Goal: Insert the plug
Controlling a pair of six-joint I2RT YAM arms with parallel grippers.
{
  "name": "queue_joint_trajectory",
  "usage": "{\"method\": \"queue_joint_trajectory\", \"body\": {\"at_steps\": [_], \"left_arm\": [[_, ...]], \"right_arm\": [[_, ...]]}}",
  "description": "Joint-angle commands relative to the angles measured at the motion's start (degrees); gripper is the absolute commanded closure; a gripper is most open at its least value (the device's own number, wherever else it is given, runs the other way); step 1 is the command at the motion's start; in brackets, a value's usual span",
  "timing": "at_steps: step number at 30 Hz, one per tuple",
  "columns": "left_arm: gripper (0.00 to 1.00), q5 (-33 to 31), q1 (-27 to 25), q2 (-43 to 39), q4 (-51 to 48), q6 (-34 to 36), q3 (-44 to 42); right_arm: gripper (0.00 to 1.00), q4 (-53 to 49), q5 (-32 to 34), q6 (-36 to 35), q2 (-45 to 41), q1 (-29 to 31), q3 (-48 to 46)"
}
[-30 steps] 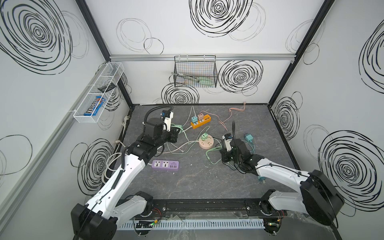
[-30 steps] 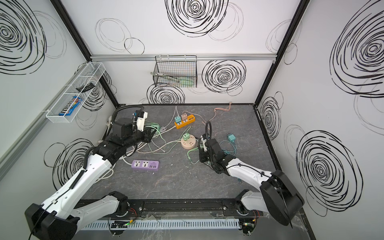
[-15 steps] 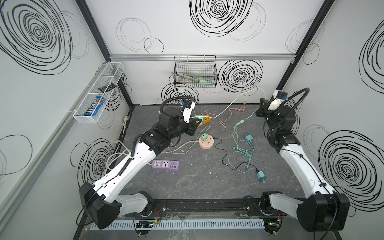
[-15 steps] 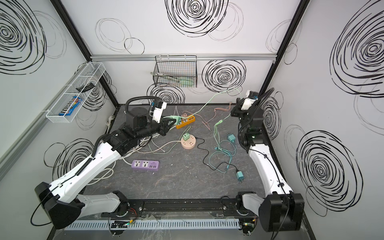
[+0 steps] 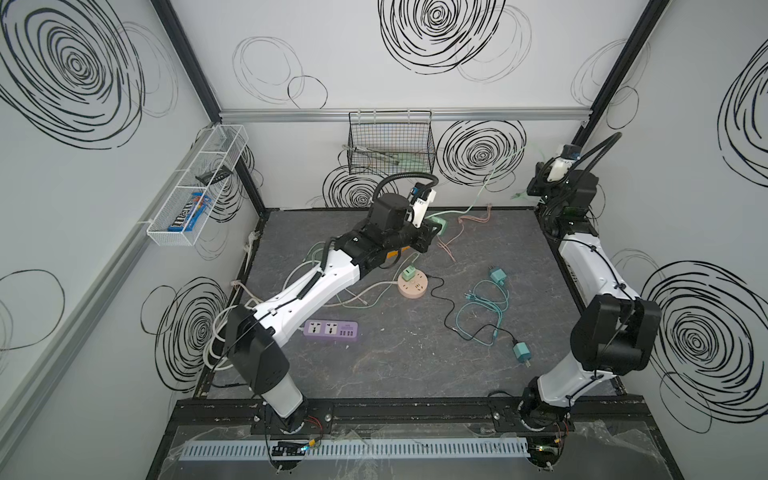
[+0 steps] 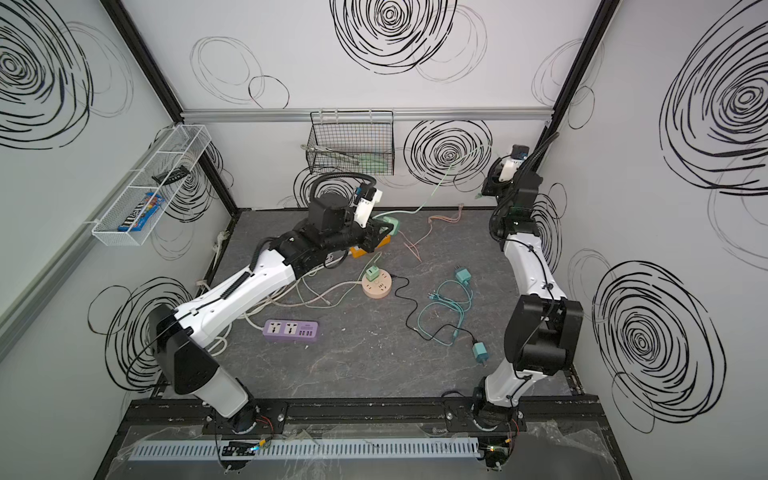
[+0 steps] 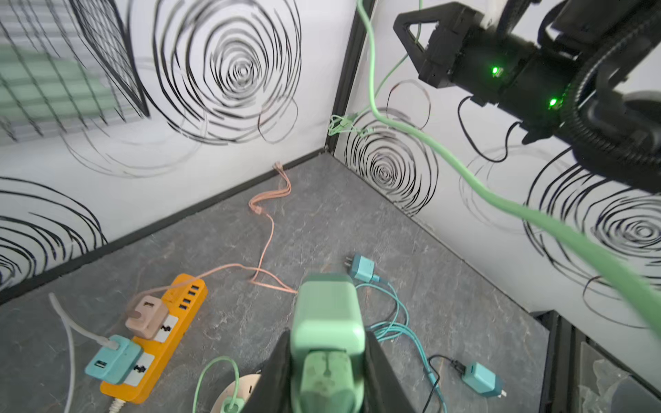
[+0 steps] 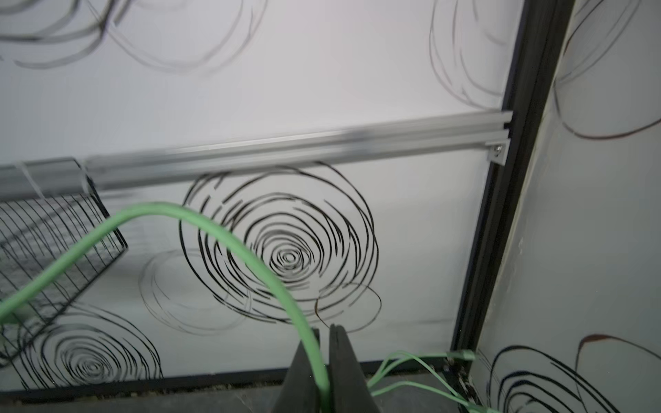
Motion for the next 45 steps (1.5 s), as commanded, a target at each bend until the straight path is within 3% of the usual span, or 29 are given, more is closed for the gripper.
{"method": "queue_joint_trajectory", "body": {"at_steps": [1, 3, 5, 8, 11, 14, 18, 25, 32, 38, 45], "left_arm": [[1.00, 1.08, 0.01, 5.09, -3.31, 1.59, 3.35], [1.00, 0.69, -0.15, 8.04, -6.25, 2.04, 5.33], [1.00, -1.05, -0.33, 9.57, -7.14, 2.69, 5.53], [1.00, -1.44, 0.09, 11.35, -8.66, 3.15, 5.74], [1.00, -1.20, 0.62, 13.27, -11.18, 4.08, 6.81], [1.00, -1.71, 0.64, 14.53, -12.89, 5.10, 7.33], [1.00, -0.42, 0.56, 15.77, -14.25, 4.94, 7.55], [1.00, -1.73, 0.59, 19.84, -21.80, 7.76, 10.30], [1.00, -1.01, 0.46, 20.94, -23.71, 9.19, 8.03], [1.00, -5.62, 0.46, 22.57, -25.16, 12.79, 7.86], [1.00, -5.26, 2.16, 22.19, -25.18, 13.59, 5.37]], "right_arm": [[0.65, -4.98, 0.09, -1.59, 2.68, -0.01, -3.27], [0.38, -8.59, 1.92, -0.48, 2.46, -0.07, -4.96], [0.27, -11.08, 3.21, 0.81, 1.19, -0.20, -6.83], [0.18, -15.32, 3.08, 1.20, -1.60, -0.38, -8.93], [0.02, -19.87, 9.26, 1.28, -4.39, -0.49, -10.54], [0.03, -21.83, 12.25, 1.81, -7.63, -1.24, -13.09], [0.03, -22.81, 9.58, 3.64, -12.72, -1.96, -16.61], [0.03, -16.02, -7.46, 16.43, -25.18, -1.92, -30.60], [0.03, -14.42, -20.01, 17.16, -34.10, -1.94, -37.60], [0.03, -16.58, -20.29, 15.73, -38.88, -1.92, -38.98], [0.03, -18.56, -20.42, 13.54, -40.26, -1.92, -39.08]]}}
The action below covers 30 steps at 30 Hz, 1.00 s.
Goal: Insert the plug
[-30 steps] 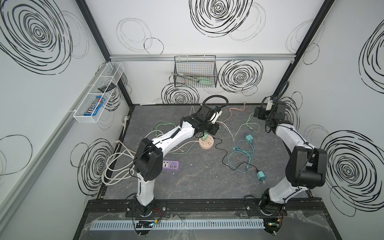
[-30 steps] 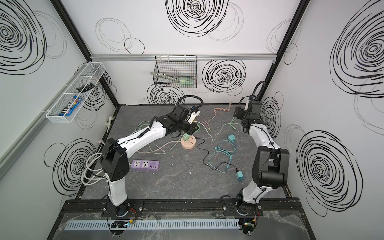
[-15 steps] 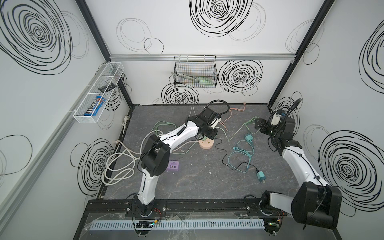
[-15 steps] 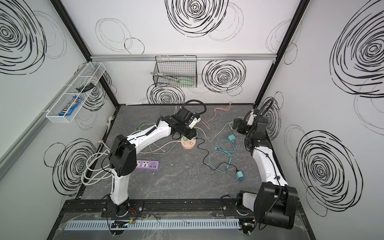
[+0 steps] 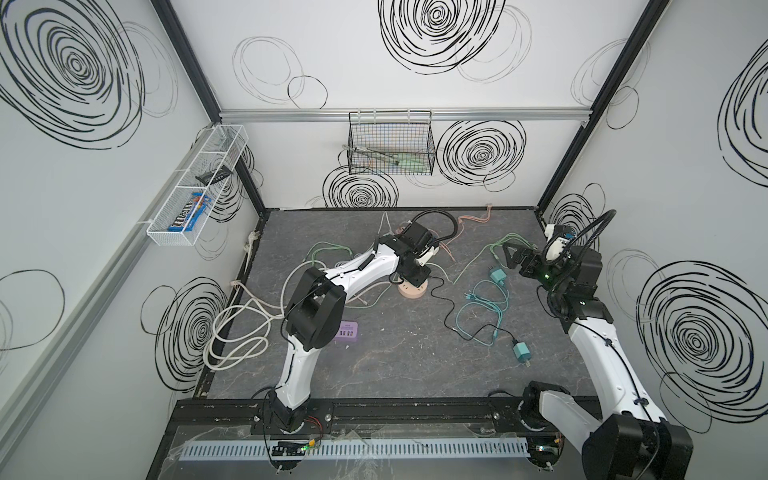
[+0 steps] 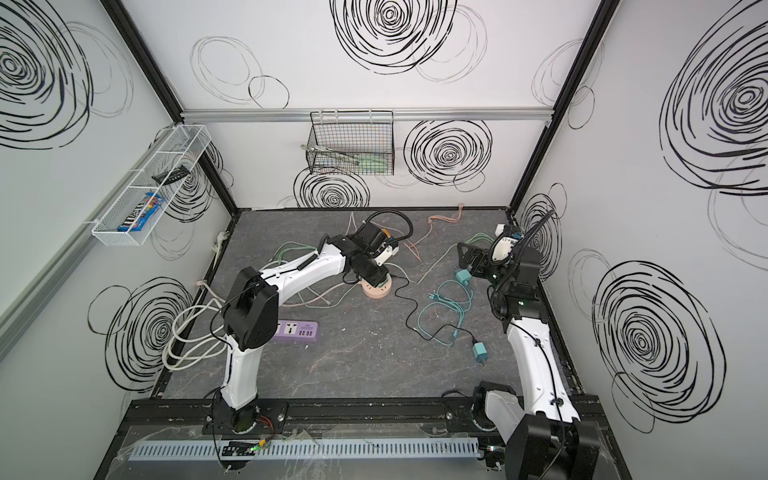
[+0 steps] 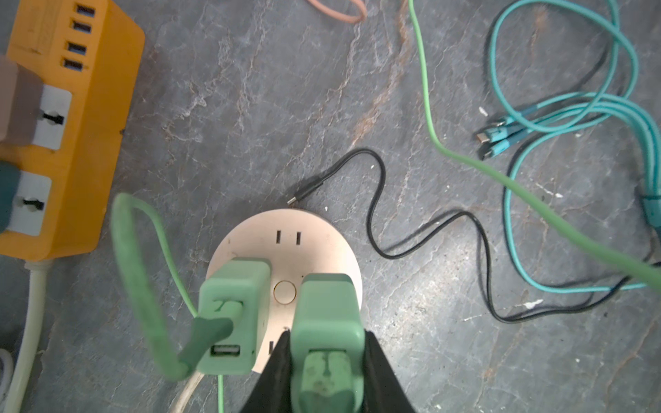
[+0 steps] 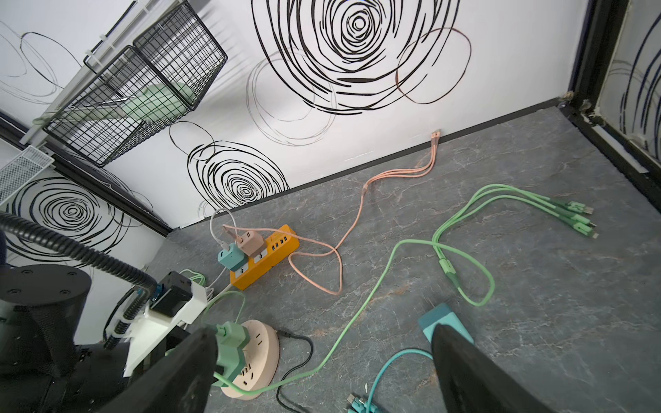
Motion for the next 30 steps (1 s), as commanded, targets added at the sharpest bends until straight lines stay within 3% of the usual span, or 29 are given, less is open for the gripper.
{"method": "queue_joint_trajectory", "body": {"at_steps": [1, 9, 18, 25, 30], "left_arm": [[1.00, -0.59, 1.58, 0.18, -0.21, 1.89, -1.28], [1.00, 2.69, 1.89, 0.25, 3.78, 0.99, -3.98], [1.00, 0.67, 1.36, 0.18, -0.90, 4.80, -3.61], [1.00, 5.28, 1.21, -0.21, -0.86, 4.82, -3.52], [1.00, 4.63, 0.84, 0.00, -1.85, 4.73, -2.21]], "right_arm": [[0.03, -0.64, -1.41, -1.47, -0.93, 0.20, -0.40], [0.03, -0.32, -2.04, -1.75, -0.16, 0.25, -0.05], [0.03, -0.73, -1.06, -2.45, -0.02, 0.24, -0.05], [0.03, -0.84, -0.88, -2.69, 0.13, 0.29, -0.09], [0.03, -0.97, -0.97, -2.80, 0.42, 0.29, -0.05]]}}
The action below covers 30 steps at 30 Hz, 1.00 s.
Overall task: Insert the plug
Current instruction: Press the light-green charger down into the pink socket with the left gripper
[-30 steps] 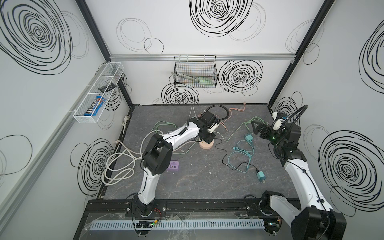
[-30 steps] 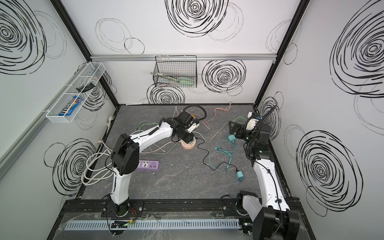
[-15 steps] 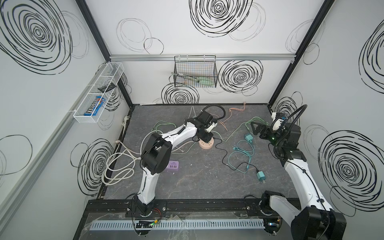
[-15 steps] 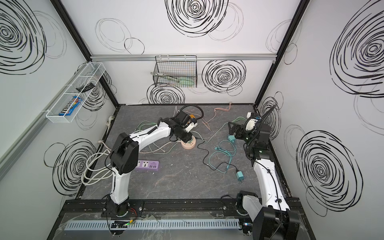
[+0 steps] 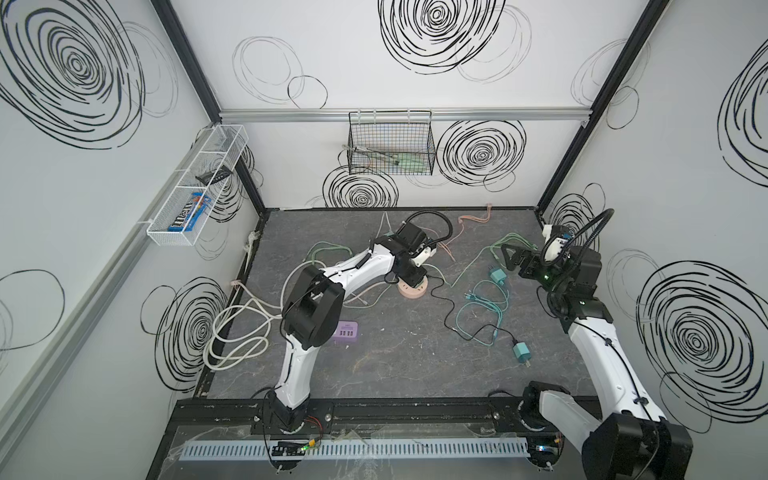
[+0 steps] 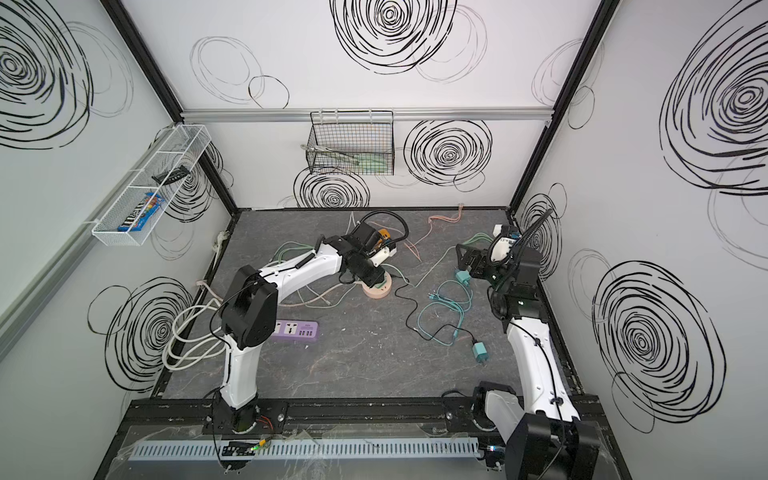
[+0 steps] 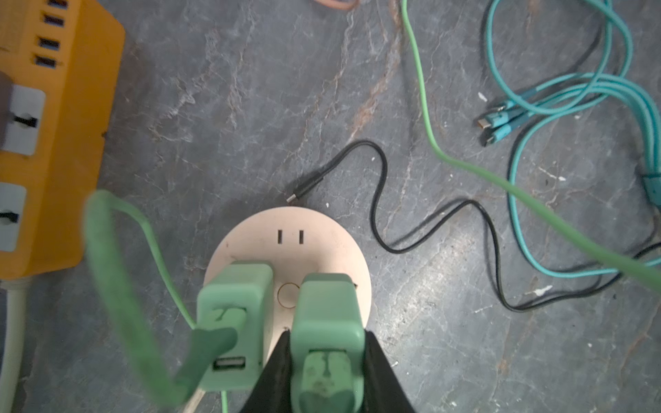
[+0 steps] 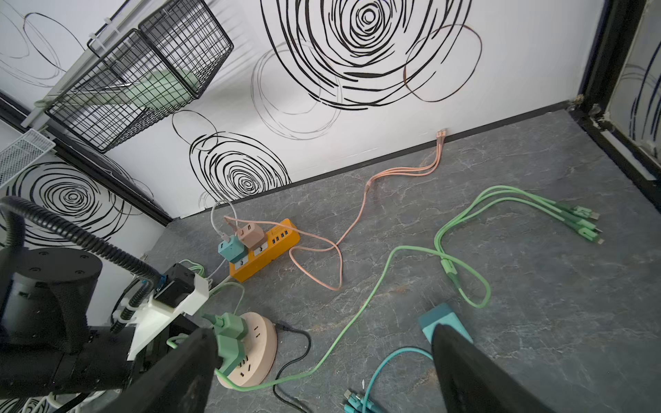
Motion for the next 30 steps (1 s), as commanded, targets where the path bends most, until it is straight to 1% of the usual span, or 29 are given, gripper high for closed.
{"method": "queue_joint_trajectory", "body": {"at_steps": [1, 5, 8, 10, 12, 15, 23, 26, 30], "left_arm": [[1.00, -0.03, -0.54, 0.13, -4.26, 1.21, 0.32], [1.00, -3.87, -0.50, 0.87, -5.32, 1.78, 0.24], [1.00, -3.28, -0.75, 1.73, -4.47, 1.94, -0.48], [1.00, -4.12, -1.46, 2.20, -2.59, 1.96, -1.96], [1.00, -5.22, -2.48, 1.66, 1.93, 1.98, -6.27], [1.00, -4.85, -2.70, 1.16, 7.40, 1.06, -12.68], [1.00, -2.70, 0.70, 2.85, 7.57, -1.51, -18.49], [1.00, -4.26, 1.63, 2.51, 7.21, -1.51, -19.67], [1.00, -6.26, 1.67, 2.92, 6.68, -0.77, -18.41]], "right_arm": [[0.03, -0.74, 0.02, -0.73, 0.13, 0.27, 0.02], [0.03, -0.65, 0.08, -0.73, 0.00, 0.29, -0.04], [0.03, -0.64, -0.04, -0.64, 0.07, 0.29, 0.02], [0.03, -0.61, 0.00, -0.64, 0.17, 0.38, 0.00], [0.03, -0.67, 0.04, -0.63, 0.18, 0.38, 0.02], [0.03, -0.83, 0.13, -0.64, 0.25, 0.38, 0.17], [0.03, -0.92, -0.47, -0.64, 1.06, 0.55, 0.94], [0.03, -0.91, -0.44, -0.73, 1.15, 0.59, 1.02], [0.03, -0.83, -0.31, -0.73, 1.26, 0.64, 0.78]]}}
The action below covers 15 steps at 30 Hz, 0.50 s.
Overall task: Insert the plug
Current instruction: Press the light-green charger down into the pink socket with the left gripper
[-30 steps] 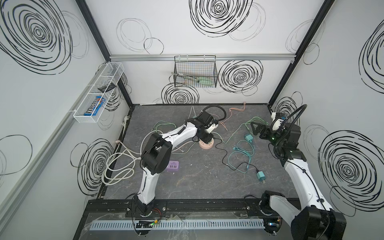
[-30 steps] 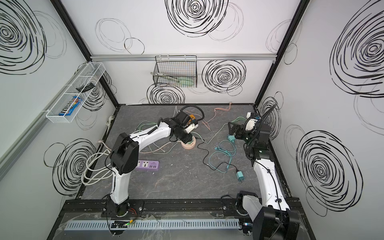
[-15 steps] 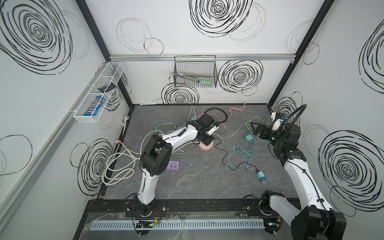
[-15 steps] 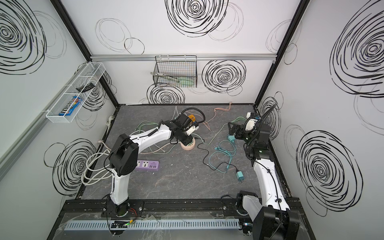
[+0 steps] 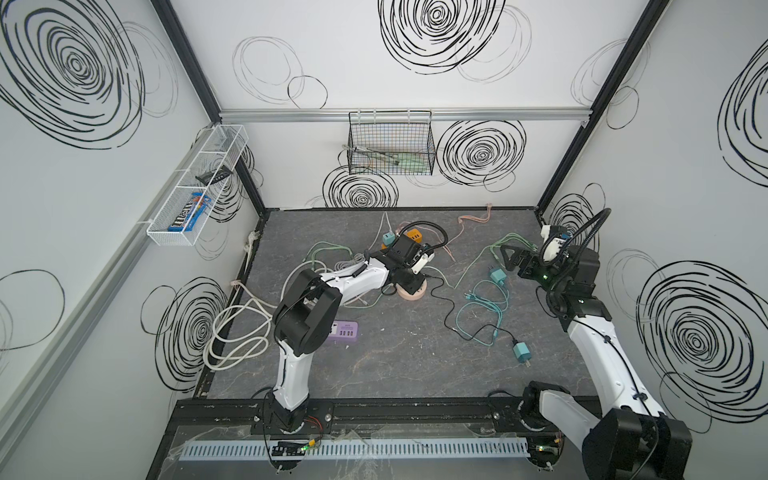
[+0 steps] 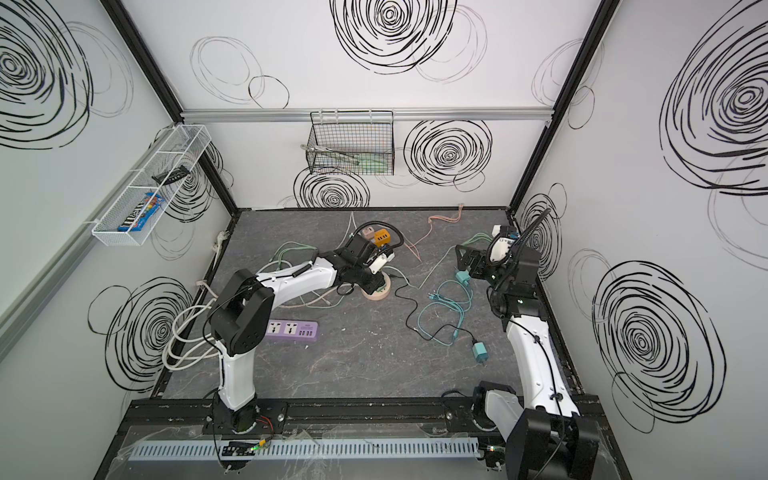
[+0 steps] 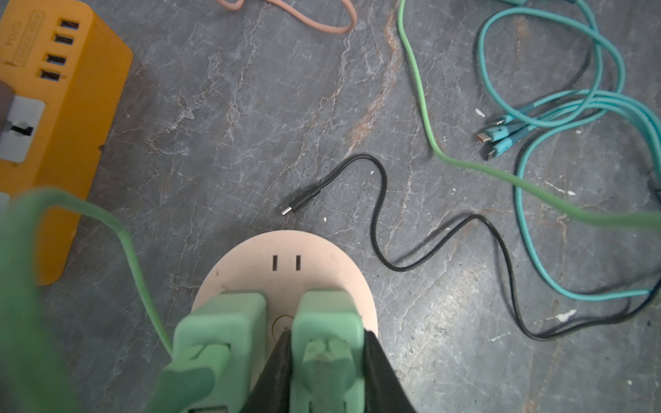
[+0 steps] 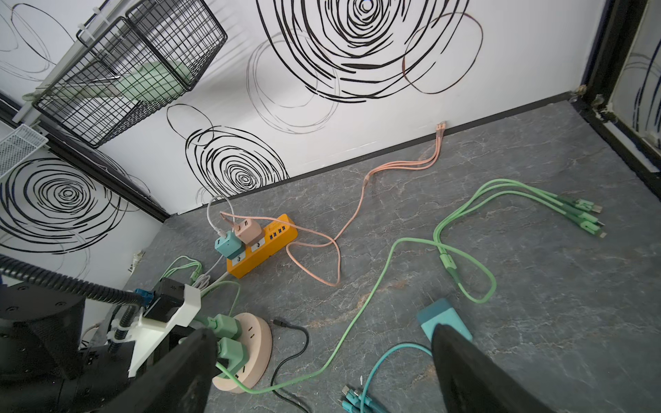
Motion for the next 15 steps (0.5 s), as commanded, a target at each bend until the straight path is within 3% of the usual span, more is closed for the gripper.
{"method": "queue_joint_trajectory", "body": {"at_steps": [1, 8, 15], "left_arm": [[1.00, -5.89, 1.62, 7.15, -10.50, 0.69, -3.42], [1.00, -13.43, 2.61, 7.41, -11.37, 6.95, 5.28], [0.98, -11.98, 4.77, 10.70, -13.10, 8.73, 14.71]], "right_arm": [[0.03, -0.61, -0.20, -0.53, 0.19, 0.38, 0.74], [0.03, -0.89, 0.41, -0.27, -0.01, 0.38, 0.87], [0.03, -1.45, 0.55, -0.01, -0.64, 0.47, 0.96]]}}
